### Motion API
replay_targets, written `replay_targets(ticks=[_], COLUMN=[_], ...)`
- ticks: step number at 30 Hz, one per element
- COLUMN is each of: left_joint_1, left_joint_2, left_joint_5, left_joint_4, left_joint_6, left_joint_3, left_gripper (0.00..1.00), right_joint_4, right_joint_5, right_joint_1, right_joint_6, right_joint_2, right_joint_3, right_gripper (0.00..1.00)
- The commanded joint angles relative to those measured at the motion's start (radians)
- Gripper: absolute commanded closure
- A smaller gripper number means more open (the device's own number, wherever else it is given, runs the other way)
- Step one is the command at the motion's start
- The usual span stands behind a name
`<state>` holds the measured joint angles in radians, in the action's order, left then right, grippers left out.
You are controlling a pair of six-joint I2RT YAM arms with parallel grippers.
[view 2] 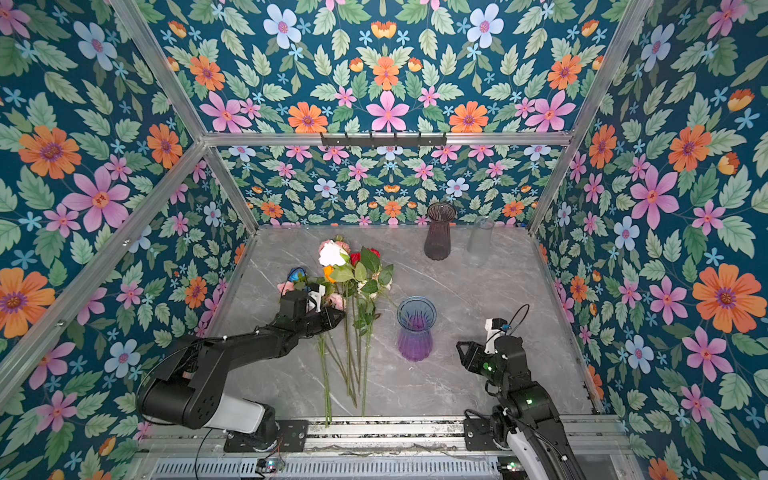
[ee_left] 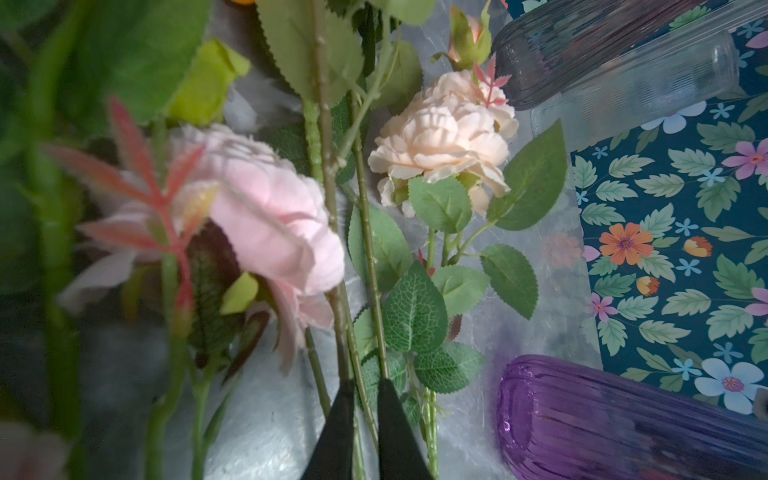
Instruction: Arrange the flowers into the vase
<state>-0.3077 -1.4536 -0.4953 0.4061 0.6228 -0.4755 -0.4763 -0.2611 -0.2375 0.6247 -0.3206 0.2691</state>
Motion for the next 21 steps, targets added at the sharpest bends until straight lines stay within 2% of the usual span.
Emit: replay_targets(ticks=[1, 6, 17, 21], left_joint_1=[-0.002, -0.005, -0.012, -0.014], left_joint_2=[0.023, -0.001, -0.099, -0.112], left_joint_5=[0.027, 0.032, -0.008, -0.015], left_joint_4=[-0.034, -0.044, 0.070, 0.084], left_joint_6=[-0.024, -0.034, 0.012, 0.015], left_joint_3=[-0.003, -0.011, -0.013, -0.022], left_gripper=[0.84, 0.80, 0.80, 0.93], right_joint_4=[-0.002, -0.002, -0.002, -0.002], right_joint_5=[-0.002, -0.002, -0.002, 0.000], right_joint_1=[0.000, 0.000, 0.000, 0.000], right_joint_6=[-0.007, -0.007, -0.008, -0.007], right_joint_2=[0.002, 0.003, 0.002, 0.002], right_joint_3=[-0.002, -0.002, -0.002, -0.002], right_gripper=[0.52, 0.52, 0.52, 0.52])
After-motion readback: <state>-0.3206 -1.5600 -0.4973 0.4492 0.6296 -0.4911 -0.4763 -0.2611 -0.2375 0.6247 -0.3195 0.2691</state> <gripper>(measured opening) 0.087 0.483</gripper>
